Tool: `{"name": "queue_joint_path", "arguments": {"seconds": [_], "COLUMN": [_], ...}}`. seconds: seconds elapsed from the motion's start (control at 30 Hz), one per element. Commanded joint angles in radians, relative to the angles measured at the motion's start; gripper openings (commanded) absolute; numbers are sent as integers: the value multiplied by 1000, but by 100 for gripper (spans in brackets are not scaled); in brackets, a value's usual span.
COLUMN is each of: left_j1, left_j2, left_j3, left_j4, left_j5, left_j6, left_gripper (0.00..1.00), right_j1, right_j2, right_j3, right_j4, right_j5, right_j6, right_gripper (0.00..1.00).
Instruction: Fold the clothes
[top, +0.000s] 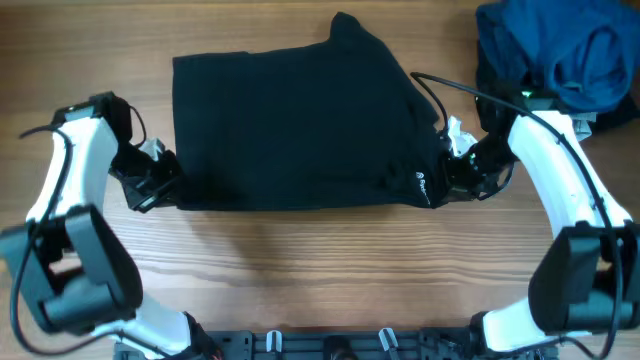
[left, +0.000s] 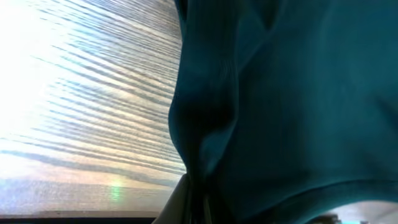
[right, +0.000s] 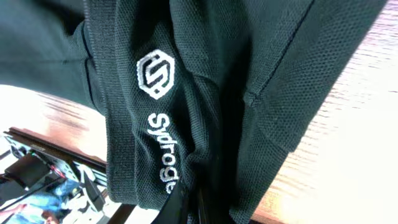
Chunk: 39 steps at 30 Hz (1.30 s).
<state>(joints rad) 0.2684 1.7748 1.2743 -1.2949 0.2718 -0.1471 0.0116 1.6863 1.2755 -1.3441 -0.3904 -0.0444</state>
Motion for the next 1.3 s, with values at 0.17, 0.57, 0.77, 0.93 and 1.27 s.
{"name": "queue_joint_path", "arguments": {"seconds": [0.17,0.57,0.77,0.93,1.27], "left_j1": [-3,-3,-3,-3,-2], "left_j2": [-229,-233,-184,-65,75], "left_j3": [0,0,0,0,0], "left_j4": [-6,271,334,373,477], "left_j5": [-134,-218,-266,-285,-285], "left_j6": [-131,-157,-161,-177,-176], "left_gripper": [4,4,4,4,10], "right_j1": [19,94,94,94,94], "right_j2": [-144,-112,-2,19,80], "right_j3": [-17,-19,-19,-19,-19], "right_j4": [-21,449,641,782,821], "right_j5": [32,71,76,77,76], "right_j6": [23,44,43,17,26], "right_gripper": [4,4,4,4,20]}}
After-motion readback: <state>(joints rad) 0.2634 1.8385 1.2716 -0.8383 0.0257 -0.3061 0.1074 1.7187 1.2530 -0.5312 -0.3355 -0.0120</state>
